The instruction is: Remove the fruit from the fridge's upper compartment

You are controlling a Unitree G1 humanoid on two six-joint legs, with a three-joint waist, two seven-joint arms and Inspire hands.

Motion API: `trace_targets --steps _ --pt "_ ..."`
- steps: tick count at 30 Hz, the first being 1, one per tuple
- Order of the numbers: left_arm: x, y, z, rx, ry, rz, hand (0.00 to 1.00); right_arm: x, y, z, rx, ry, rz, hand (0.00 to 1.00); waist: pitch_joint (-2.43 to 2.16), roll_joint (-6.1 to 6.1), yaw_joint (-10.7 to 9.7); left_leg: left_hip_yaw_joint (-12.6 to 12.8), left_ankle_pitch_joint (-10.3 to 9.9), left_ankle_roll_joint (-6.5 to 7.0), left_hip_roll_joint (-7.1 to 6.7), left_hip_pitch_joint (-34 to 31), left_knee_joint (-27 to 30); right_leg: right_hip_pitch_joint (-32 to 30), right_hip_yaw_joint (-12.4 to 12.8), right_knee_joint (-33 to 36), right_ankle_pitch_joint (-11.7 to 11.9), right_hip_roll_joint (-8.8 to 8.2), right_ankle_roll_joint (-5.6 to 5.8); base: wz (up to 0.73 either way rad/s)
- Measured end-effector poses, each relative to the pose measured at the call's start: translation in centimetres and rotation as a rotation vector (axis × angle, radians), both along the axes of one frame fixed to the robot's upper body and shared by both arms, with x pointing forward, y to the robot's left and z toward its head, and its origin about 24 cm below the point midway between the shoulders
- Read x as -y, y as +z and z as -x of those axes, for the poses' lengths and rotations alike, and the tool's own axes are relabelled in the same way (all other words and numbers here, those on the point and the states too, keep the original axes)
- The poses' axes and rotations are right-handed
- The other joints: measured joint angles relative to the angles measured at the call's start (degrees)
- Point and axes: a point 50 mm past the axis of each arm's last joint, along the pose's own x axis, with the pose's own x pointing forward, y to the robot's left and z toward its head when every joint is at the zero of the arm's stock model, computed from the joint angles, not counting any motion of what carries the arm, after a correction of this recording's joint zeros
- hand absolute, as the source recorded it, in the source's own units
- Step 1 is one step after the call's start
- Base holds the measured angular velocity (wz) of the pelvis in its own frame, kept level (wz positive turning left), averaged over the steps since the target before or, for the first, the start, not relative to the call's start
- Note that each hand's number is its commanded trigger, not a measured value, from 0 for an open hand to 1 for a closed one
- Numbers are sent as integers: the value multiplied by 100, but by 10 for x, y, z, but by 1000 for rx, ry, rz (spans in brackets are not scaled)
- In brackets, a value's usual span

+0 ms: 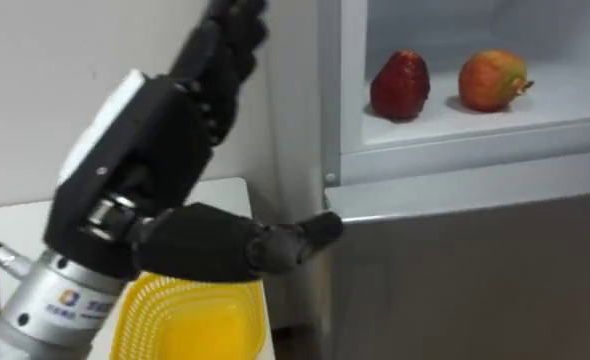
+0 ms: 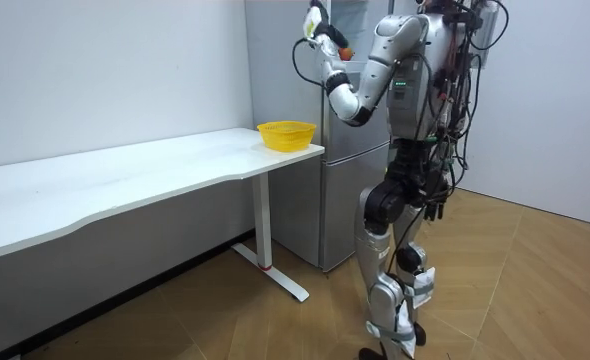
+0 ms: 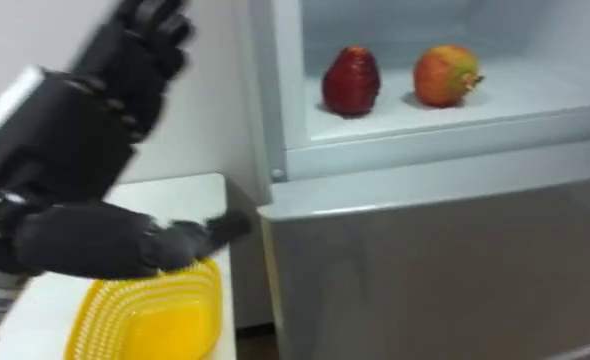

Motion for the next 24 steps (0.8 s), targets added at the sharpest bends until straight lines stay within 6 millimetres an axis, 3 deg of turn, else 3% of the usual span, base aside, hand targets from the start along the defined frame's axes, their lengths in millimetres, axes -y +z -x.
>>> trace_targets --steps 2,3,5,8,10,12,14,15,16,19,20,21,22,23,24 --pt "-22 4 5 37 124 58 0 0 0 4 20 -23 5 0 -27 33 105 -59 0 0 1 44 -5 98 -42 -26 0 -3 0 9" --pt "-37 4 10 57 217 100 0 2 1 8 30 -44 13 0 -81 61 134 -135 0 0 -7 77 -5 132 -62 -61 -1 -10 1 17" --pt "-56 6 17 84 331 174 0 5 2 13 27 -60 28 0 -83 91 230 -157 0 0 -14 133 -10 205 -120 -77 -1 -38 2 7" --pt "-83 9 29 134 483 302 0 7 3 19 21 -55 45 0 -14 121 396 -168 0 0 -32 205 -18 287 -148 -79 -15 -73 21 6" --pt "-100 5 39 145 584 361 0 9 4 21 23 -54 54 0 -13 121 448 -183 0 0 -59 202 -23 282 -189 -67 -59 -81 36 7" --pt "-120 -8 49 112 693 445 0 12 6 24 34 -85 69 0 30 84 484 -284 -1 1 -126 165 -20 273 -264 -66 -123 -178 34 20" --pt "-134 -27 50 28 748 515 0 12 6 31 15 -93 75 0 25 119 567 -301 -1 1 -140 162 -18 243 -265 -61 -151 -182 57 18" --pt "-145 -43 51 -44 793 569 0 11 6 33 5 -94 76 0 -1 138 620 -304 -2 2 -151 124 -13 166 -258 12 -171 -180 65 0" --pt "-151 -52 53 -83 823 596 0 11 6 35 -5 -94 77 0 1 143 657 -304 -2 3 -157 116 -8 139 -261 51 -178 -184 67 0" --pt "-184 -133 73 -408 1020 787 0 6 4 38 -37 -104 69 0 -18 174 706 -311 -1 4 -175 102 6 66 -256 177 -190 -221 69 0" --pt "-187 -148 78 -467 1063 814 0 5 4 38 -39 -103 66 0 -19 162 718 -305 -1 4 -178 99 6 35 -255 230 -208 -243 67 -3" --pt "-193 -180 90 -587 1137 881 0 5 4 34 -29 -102 61 0 -42 149 725 -302 -2 5 -181 71 9 -30 -265 324 -241 -267 60 0" --pt "-194 -194 97 -646 1173 916 0 4 4 33 -25 -101 59 0 -46 144 721 -306 -2 5 -187 69 12 -33 -270 337 -249 -272 60 0" --pt "-193 -221 110 -753 1236 980 0 4 4 33 -29 -104 54 0 -50 114 723 -313 -3 7 -188 43 15 -47 -269 348 -252 -269 56 0" --pt "-190 -245 123 -842 1285 1047 0 3 4 33 -34 -107 49 0 -82 22 703 -315 -4 7 -186 -2 22 -94 -262 366 -255 -270 53 5"
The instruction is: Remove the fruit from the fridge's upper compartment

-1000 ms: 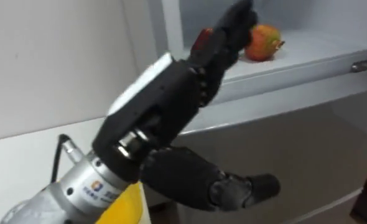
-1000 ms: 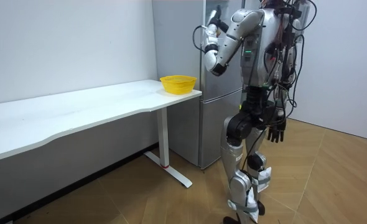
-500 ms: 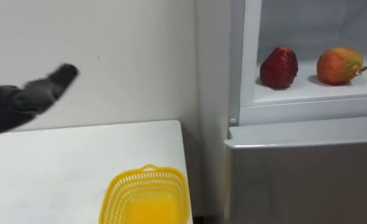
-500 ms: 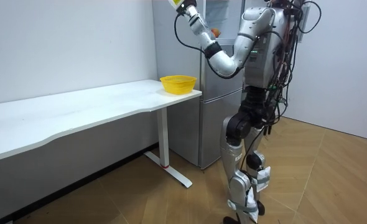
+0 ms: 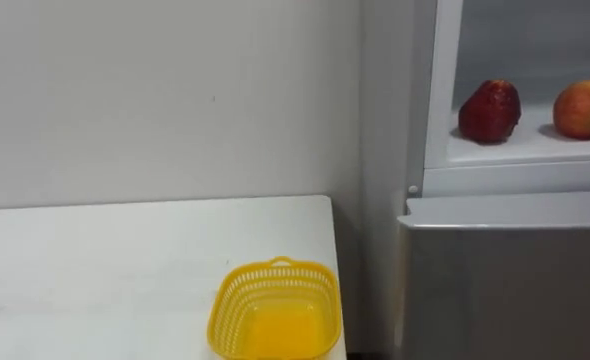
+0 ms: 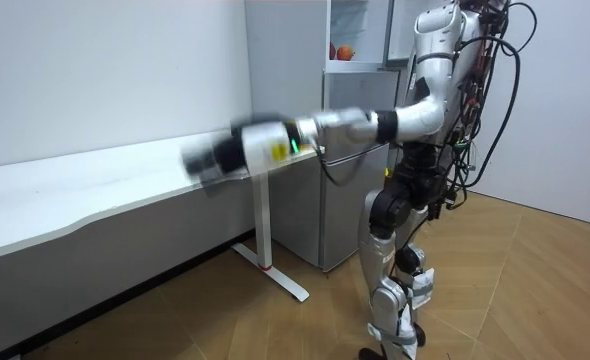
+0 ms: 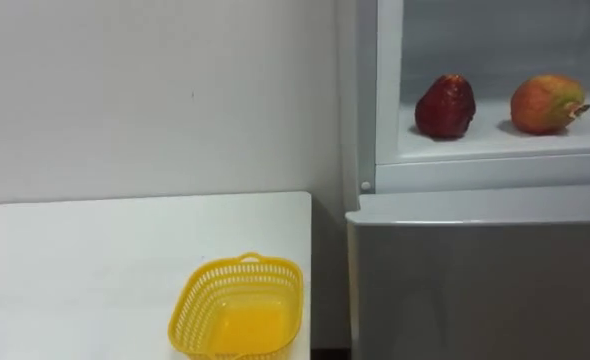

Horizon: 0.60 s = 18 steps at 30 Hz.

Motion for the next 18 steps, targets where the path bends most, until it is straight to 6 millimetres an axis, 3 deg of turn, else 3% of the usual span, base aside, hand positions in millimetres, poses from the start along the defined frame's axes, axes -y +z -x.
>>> trace_targets --steps 1,3,6,8,10,18 --pt "2 -11 6 -30 19 43 0 0 0 1 -3 -3 -5 0 10 -38 -6 -12 0 0 3 -4 0 6 -8 -2 0 3 -1 9" --pt "16 -52 28 -141 63 220 0 0 0 2 -6 -14 -6 0 21 -126 -50 -104 -5 5 -1 36 -9 127 -167 -58 8 13 -1 21" --pt "37 -82 43 -239 100 354 0 0 -1 1 -11 1 -5 0 39 -146 -40 -151 -6 8 -8 13 -22 97 -170 -60 8 11 2 7" --pt "44 -94 51 -282 117 405 0 -1 -1 0 -9 2 -7 0 37 -131 -35 -151 -6 8 -4 12 -35 104 -176 -45 7 2 1 0" --pt "50 -107 65 -338 155 453 0 0 -1 -4 0 3 -6 0 63 -134 -136 -192 -6 8 -2 -2 -46 146 -187 -54 6 -3 1 8" --pt "71 -128 89 -462 161 539 0 -3 -2 -4 2 3 -53 0 71 -141 -185 -221 -4 7 -14 21 -39 214 -228 -100 -22 -22 14 4"
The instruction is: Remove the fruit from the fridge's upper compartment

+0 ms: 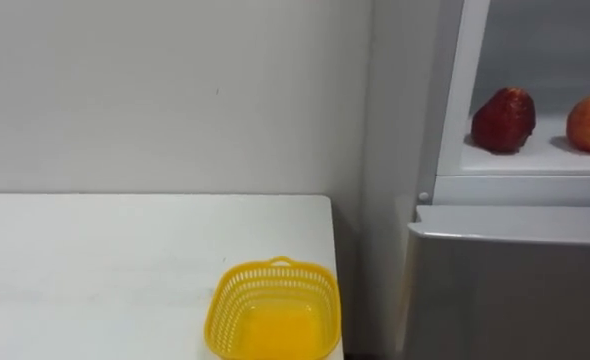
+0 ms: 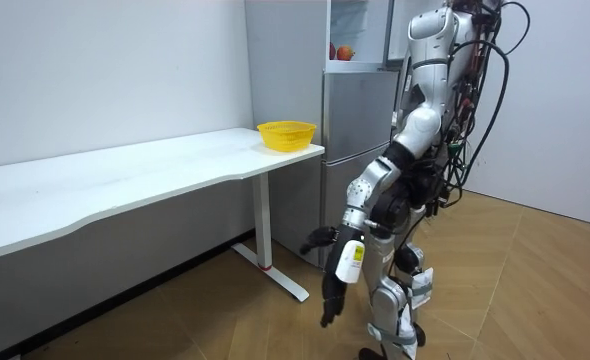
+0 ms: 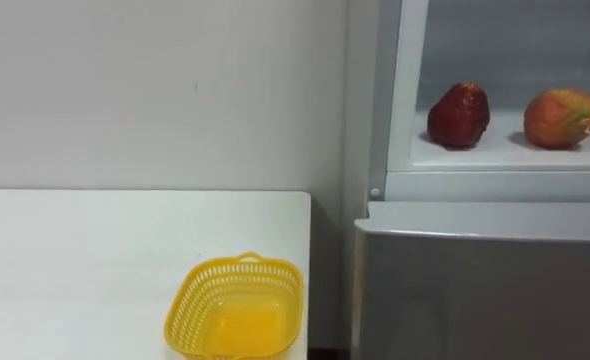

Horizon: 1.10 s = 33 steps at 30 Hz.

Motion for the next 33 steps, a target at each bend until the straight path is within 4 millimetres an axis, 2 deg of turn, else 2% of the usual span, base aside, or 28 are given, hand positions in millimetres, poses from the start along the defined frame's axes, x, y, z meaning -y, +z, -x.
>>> trace_targets --steps 11,14,19,24,29,31,32,33 --pt "18 -15 33 -217 -157 70 0 -2 -2 4 -17 -13 -12 0 -1 -20 -94 5 -2 -1 10 110 -45 68 4 -47 -23 20 1 0" --pt "22 -17 36 -249 -204 89 0 -2 -2 4 -19 -14 -10 0 -1 -22 -118 9 -2 -1 10 108 -43 93 4 -48 -20 19 -1 0" --pt "27 -19 31 -274 -348 97 0 -4 -3 7 -46 -6 -20 0 -2 -39 -123 10 -2 -2 10 111 -14 135 13 -41 -15 10 3 0" --pt "37 -23 20 -287 -602 122 0 -5 -3 2 -36 5 -23 0 0 -35 -285 21 -2 -1 14 110 -28 117 17 -91 -15 13 3 0" --pt "42 -25 9 -302 -764 137 0 -6 -4 -1 -46 19 -20 0 -4 -38 -301 109 -1 -4 32 101 -76 56 89 -44 -2 38 -8 -10" --pt "47 -27 8 -328 -863 146 0 -7 -4 1 -68 35 -21 0 -9 -55 -366 141 0 -4 29 100 -74 48 105 -51 -2 34 -7 -6" --pt "48 -27 7 -334 -894 149 0 -7 -4 0 -74 39 -21 0 -26 -97 -403 139 0 -3 27 98 -73 50 98 -53 -3 30 -6 0" --pt "51 -28 6 -345 -952 160 0 -9 -5 0 -77 41 -24 0 -19 -100 -437 139 0 -4 25 96 -73 51 98 -60 -4 28 -4 0"
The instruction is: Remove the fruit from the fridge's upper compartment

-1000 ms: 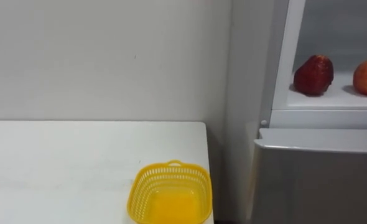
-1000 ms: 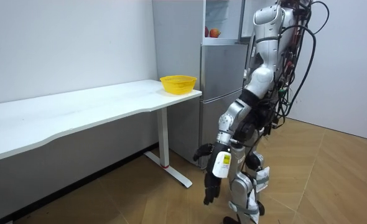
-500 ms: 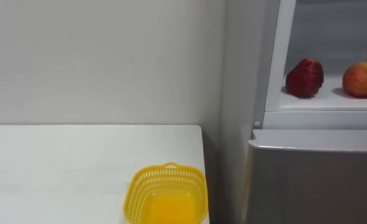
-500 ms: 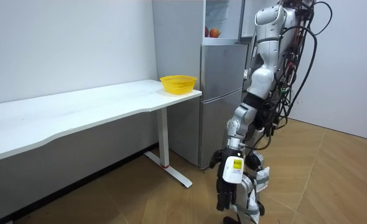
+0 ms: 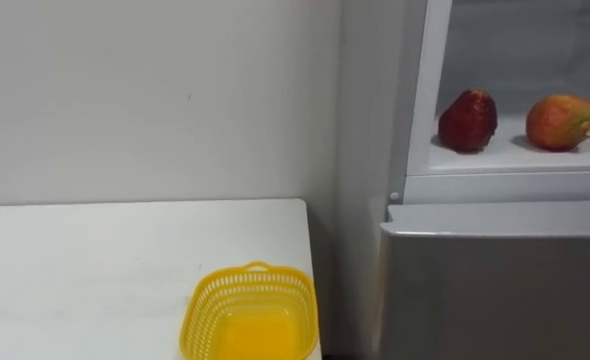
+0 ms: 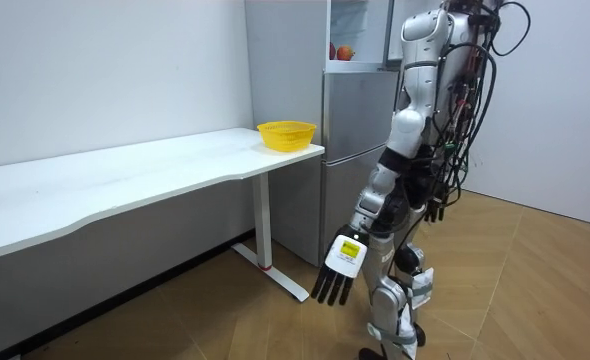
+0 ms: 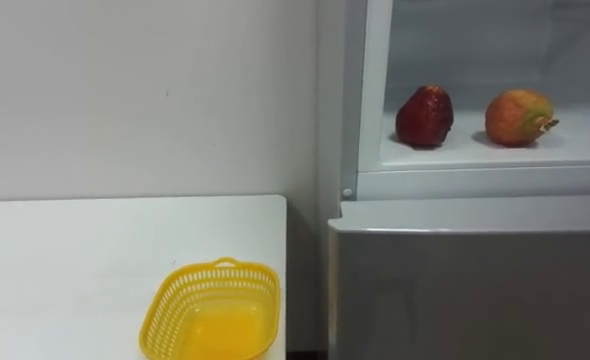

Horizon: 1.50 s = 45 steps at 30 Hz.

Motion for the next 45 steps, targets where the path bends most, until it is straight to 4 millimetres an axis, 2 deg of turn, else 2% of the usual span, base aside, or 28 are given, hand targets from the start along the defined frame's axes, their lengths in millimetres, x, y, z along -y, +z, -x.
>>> trace_targets --steps 8,9,13,19,25,27,28,30,33,34,39,42,45 --pt "12 -3 -9 -28 -245 36 0 -9 -2 3 -25 31 -22 0 32 -132 -152 2 0 0 4 60 -4 48 11 -78 0 6 4 0" --pt "13 -3 -14 -23 -286 34 0 -11 -3 4 -29 29 -26 0 37 -140 -157 3 0 0 2 56 -5 42 12 -77 -1 4 6 0" --pt "14 -2 -19 -32 -367 15 0 -15 -4 3 -29 42 -38 0 37 -136 -169 6 0 0 -2 22 -6 17 11 -73 -3 2 9 0" --pt "13 -2 -18 -58 -448 -4 0 -14 -4 -10 14 49 -5 0 48 -126 -252 8 0 0 0 2 -5 3 14 -67 -2 13 9 0" --pt "12 -2 -21 -65 -491 -28 0 -7 6 -60 253 48 77 0 69 -109 -251 162 0 0 14 -66 -2 -112 152 -80 25 79 4 -13" --pt "12 -1 -28 -51 -501 -51 0 -8 17 -89 431 -8 98 0 71 -99 -292 170 0 0 19 -112 -1 -183 146 -86 44 85 4 0" --pt "13 -1 -28 -50 -511 -57 0 -9 20 -94 472 -12 98 0 70 -99 -290 170 0 0 21 -123 -4 -182 146 -87 50 88 6 0" --pt "17 1 -34 -14 -544 -62 0 -16 38 -118 651 -17 83 0 64 -96 -284 203 1 -1 26 -134 -6 -185 171 -116 80 98 6 -3" --pt "20 3 -42 35 -564 -73 0 -30 65 -143 851 4 52 0 59 -99 -289 248 1 -2 40 -153 -6 -183 217 -185 126 124 2 -11" --pt "21 4 -43 43 -569 -76 0 -34 70 -146 885 11 46 0 59 -98 -290 263 1 -2 41 -164 -6 -181 216 -185 129 126 2 -10" --pt "23 4 -49 71 -597 -80 0 -51 123 -176 1176 76 13 0 44 -75 -297 332 1 -2 38 -107 -8 -178 358 -195 144 146 11 -14" --pt "21 4 -46 68 -615 -76 0 -52 137 -181 1246 66 32 0 45 -58 -298 359 1 -1 43 -89 -15 -191 465 -195 173 170 8 -19" --pt "17 4 -40 50 -623 -76 0 -57 159 -187 1351 60 36 0 46 -11 -313 498 1 -1 57 -86 -16 -236 515 -196 200 188 3 -25"
